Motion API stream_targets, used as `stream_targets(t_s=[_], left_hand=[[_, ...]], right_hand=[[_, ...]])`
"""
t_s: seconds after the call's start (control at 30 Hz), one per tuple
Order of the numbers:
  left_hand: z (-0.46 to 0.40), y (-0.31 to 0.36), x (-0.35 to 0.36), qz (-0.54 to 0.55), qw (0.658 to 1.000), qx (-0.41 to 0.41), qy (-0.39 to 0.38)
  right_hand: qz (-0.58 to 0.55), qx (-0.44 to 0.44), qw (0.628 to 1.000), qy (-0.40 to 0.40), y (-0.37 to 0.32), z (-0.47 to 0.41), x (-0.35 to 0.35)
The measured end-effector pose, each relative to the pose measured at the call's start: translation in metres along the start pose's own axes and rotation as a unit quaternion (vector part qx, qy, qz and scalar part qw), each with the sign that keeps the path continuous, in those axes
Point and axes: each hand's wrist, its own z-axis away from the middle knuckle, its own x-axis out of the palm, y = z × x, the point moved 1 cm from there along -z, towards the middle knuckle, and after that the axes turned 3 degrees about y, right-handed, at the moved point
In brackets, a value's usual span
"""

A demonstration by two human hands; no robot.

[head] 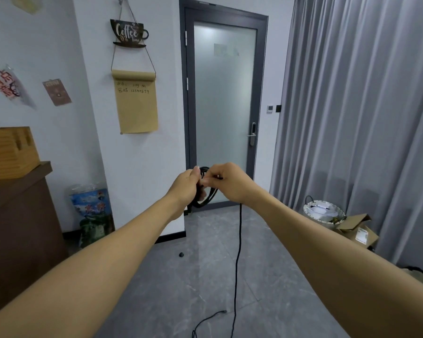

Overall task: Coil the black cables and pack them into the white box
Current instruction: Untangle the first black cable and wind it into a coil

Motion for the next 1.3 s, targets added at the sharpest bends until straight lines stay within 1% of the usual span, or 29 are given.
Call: stream_targets(t_s=[0.13,0.2,0.37,0.43,0.47,0.53,0.63,0.7,0.8,0.9,0.97,1.03,1.1,1.13,1.23,1.3], left_hand=[[0.004,0.002,0.012,0.046,0.998,-0.016,-0.025],[0.004,0.0,0.013,0.046,0.998,-0.029,-0.043],[0.006,-0.005,0.003,0.026,0.99,-0.08,-0.114],[0.008,-0.005,-0.004,0.026,0.988,-0.093,-0.124],[0.009,-0.006,-0.007,0.028,0.988,-0.094,-0.117],[0.008,-0.008,-0.013,0.033,0.992,-0.094,-0.083],[0.003,-0.016,-0.025,0.048,0.994,-0.1,-0.008],[-0.001,-0.022,-0.036,0.06,0.992,-0.107,0.042],[-0.008,-0.031,-0.058,0.073,0.981,-0.124,0.126],[-0.012,-0.038,-0.078,0.073,0.968,-0.138,0.194],[-0.014,-0.039,-0.08,0.061,0.966,-0.135,0.21],[-0.014,-0.036,-0.072,0.066,0.968,-0.127,0.206],[-0.015,-0.031,-0.059,0.099,0.971,-0.118,0.183],[-0.015,-0.028,-0.053,0.112,0.973,-0.115,0.165],[-0.014,-0.021,-0.035,0.087,0.986,-0.091,0.106],[-0.011,-0.017,-0.025,0.075,0.992,-0.073,0.075]], right_hand=[[-0.005,0.017,0.999,0.047,0.002,0.0,-0.004],[0.0,0.038,0.997,0.068,0.005,-0.001,-0.008],[0.029,0.09,0.994,0.055,0.025,-0.004,-0.021],[0.026,0.103,0.992,0.063,0.035,-0.003,-0.025],[0.016,0.112,0.991,0.067,0.04,-0.002,-0.026],[-0.008,0.136,0.988,0.076,0.05,0.002,-0.027],[-0.019,0.184,0.978,0.092,0.064,0.008,-0.027],[-0.018,0.213,0.971,0.103,0.072,0.014,-0.029],[-0.009,0.234,0.963,0.131,0.085,0.022,-0.036],[-0.013,0.221,0.961,0.167,0.094,0.029,-0.042],[0.0,0.185,0.968,0.172,0.091,0.028,-0.04],[0.063,0.142,0.979,0.132,0.082,0.021,-0.033],[0.138,0.098,0.984,0.061,0.064,0.011,-0.021],[0.149,0.074,0.986,0.031,0.054,0.007,-0.015],[0.11,0.013,0.993,-0.041,0.025,-0.002,-0.003],[0.076,-0.009,0.995,-0.068,0.012,-0.005,0.003]])
